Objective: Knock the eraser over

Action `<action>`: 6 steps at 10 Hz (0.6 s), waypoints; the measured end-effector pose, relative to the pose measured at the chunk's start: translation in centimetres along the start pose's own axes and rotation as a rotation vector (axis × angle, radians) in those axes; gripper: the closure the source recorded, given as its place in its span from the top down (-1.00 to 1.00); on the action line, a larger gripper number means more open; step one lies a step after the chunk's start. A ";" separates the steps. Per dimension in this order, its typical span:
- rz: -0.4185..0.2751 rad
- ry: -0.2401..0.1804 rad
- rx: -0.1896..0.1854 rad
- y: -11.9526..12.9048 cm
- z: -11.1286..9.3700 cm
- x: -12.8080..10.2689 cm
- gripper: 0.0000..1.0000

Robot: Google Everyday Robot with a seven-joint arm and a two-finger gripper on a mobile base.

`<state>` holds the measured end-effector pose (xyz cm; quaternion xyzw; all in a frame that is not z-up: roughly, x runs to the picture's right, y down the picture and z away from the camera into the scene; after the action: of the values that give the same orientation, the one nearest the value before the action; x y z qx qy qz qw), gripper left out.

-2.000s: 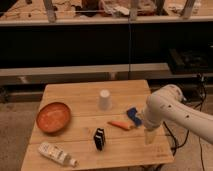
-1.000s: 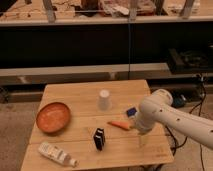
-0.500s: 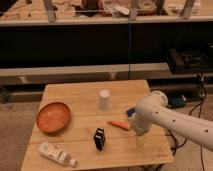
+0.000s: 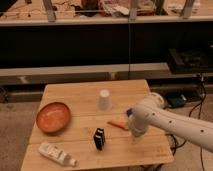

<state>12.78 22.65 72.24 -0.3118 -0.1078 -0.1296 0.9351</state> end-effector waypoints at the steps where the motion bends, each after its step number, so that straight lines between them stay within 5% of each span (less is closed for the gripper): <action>1: -0.007 0.000 -0.003 -0.2 0.2 -0.5 -0.06; 3: -0.009 0.001 -0.009 -0.1 0.4 -0.5 -0.15; 6: -0.021 0.004 -0.014 -0.2 1.1 -1.1 -0.74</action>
<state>11.57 23.32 72.88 -0.3171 -0.1082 -0.1410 0.9316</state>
